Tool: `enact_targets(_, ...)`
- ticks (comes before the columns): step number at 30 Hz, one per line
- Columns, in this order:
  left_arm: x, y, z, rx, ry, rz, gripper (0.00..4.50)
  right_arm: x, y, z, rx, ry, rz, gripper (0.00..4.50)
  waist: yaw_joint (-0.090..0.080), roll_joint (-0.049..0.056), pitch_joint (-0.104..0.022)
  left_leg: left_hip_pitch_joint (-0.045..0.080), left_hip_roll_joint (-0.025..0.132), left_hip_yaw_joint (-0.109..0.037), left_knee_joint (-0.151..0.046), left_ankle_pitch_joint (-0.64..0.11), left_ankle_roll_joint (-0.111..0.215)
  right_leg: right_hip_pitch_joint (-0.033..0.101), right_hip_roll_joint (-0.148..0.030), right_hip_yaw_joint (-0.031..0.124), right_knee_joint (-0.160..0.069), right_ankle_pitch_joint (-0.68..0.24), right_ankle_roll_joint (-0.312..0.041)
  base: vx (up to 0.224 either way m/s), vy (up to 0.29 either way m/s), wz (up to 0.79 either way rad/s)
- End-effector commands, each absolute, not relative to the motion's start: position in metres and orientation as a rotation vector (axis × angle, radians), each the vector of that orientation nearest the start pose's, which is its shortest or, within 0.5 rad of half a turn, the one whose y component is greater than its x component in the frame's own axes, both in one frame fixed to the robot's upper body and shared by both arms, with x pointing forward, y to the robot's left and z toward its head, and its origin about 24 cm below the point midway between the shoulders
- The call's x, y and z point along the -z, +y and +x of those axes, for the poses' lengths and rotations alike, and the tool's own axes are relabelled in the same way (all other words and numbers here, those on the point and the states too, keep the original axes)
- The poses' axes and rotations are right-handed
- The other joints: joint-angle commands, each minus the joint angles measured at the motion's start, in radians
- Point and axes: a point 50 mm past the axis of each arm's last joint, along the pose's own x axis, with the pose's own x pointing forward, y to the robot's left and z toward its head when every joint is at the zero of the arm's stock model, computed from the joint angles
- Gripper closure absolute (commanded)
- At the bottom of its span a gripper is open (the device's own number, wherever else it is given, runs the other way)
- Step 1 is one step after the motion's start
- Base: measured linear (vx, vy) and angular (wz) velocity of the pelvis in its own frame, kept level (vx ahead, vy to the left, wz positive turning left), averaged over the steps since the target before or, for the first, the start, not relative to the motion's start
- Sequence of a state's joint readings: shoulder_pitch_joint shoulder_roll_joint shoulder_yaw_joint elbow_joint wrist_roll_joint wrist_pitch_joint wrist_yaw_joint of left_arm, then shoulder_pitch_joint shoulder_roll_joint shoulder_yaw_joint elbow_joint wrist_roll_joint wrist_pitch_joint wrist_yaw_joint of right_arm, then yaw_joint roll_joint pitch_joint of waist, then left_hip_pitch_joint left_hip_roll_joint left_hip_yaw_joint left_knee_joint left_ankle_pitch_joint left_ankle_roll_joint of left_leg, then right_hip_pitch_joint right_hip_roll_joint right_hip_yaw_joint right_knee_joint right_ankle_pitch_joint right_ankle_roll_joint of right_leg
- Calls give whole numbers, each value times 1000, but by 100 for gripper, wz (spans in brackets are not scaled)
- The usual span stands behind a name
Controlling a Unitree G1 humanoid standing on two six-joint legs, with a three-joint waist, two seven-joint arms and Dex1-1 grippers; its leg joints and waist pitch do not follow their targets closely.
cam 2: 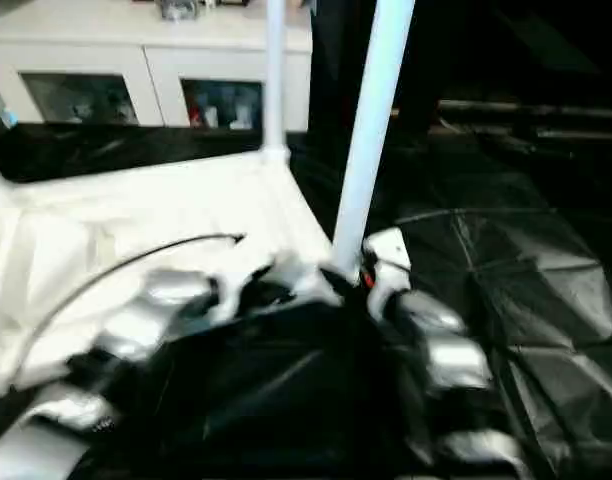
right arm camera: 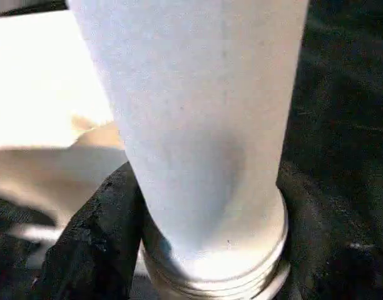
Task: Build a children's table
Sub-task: Rotate leg to tighten
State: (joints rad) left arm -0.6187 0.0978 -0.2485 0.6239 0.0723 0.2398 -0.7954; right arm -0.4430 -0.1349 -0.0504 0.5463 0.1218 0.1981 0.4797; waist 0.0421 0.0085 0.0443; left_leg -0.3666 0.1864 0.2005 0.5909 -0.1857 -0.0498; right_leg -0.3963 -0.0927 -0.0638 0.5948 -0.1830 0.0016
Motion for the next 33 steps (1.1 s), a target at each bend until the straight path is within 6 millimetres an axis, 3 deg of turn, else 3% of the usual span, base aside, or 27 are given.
enact_targets(1, -63, 38, 335, 994, 275, 210, 450, -2, -95, 307, -676, 415, 85, 180, -1, -4, -49, 18, 39, -29, -80, -324, 1, 26, -59, 39, -100, -447, -149, 0, 0, 0)
enact_targets(3, -63, 36, 335, 1002, 271, 205, 450, -4, -91, 307, -699, 403, 95, 125, -3, -10, -50, 15, 39, -29, -80, -325, 13, 28, -57, 38, -101, -436, -149, 0, 0, 0)
enact_targets(8, -62, 40, 328, 1094, 265, 204, 450, -15, -104, 305, -830, 375, 101, 74, -1, -11, -54, 11, 42, -27, -79, -293, 36, 33, -57, 40, -93, -379, -165, 0, 0, 0)
enact_targets(10, -62, 42, 328, 1104, 264, 208, 450, -16, -108, 305, -841, 377, 97, 74, 1, -12, -56, 8, 42, -24, -76, -263, 49, 34, -57, 42, -88, -327, -181, 0, 0, 0)
enact_targets(12, -61, 52, 324, 1164, 272, 212, 450, -21, -127, 302, -934, 379, 45, 74, 7, -12, -59, 5, 43, -23, -72, -228, 68, 42, -59, 40, -80, -269, -205, 0, 0, 0)
enact_targets(19, -63, 74, 312, 1316, 287, 186, 450, -33, -164, 298, -1056, 407, 11, 74, 11, -14, -62, 3, 46, -18, -66, -169, 100, 44, -56, 37, -70, -200, -241, 0, 0, 0)
enact_targets(23, -65, 79, 310, 1352, 287, 186, 450, -37, -171, 297, -1093, 410, 7, 74, 16, -11, -62, 4, 49, -17, -66, -158, 102, 42, -54, 36, -64, -188, -252, 0, 0, 0)
enact_targets(24, -66, 82, 309, 1370, 294, 187, 450, -37, -172, 295, -1116, 415, 2, 74, 15, -16, -63, 3, 50, -16, -65, -155, 103, 43, -54, 36, -62, -176, -256, 0, 0, 0)
enact_targets(26, -67, 83, 308, 1376, 299, 180, 450, -36, -173, 296, -1125, 411, -28, 74, 19, -12, -61, 4, 50, -16, -65, -157, 102, 40, -56, 37, -63, -185, -257, 0, 0, 0)
enact_targets(33, -66, 84, 306, 1383, 301, 168, 450, -33, -166, 292, -1175, 402, 31, 130, 21, -13, -62, 5, 49, -16, -66, -163, 92, 41, -56, 38, -64, -201, -249, 0, 0, 0)
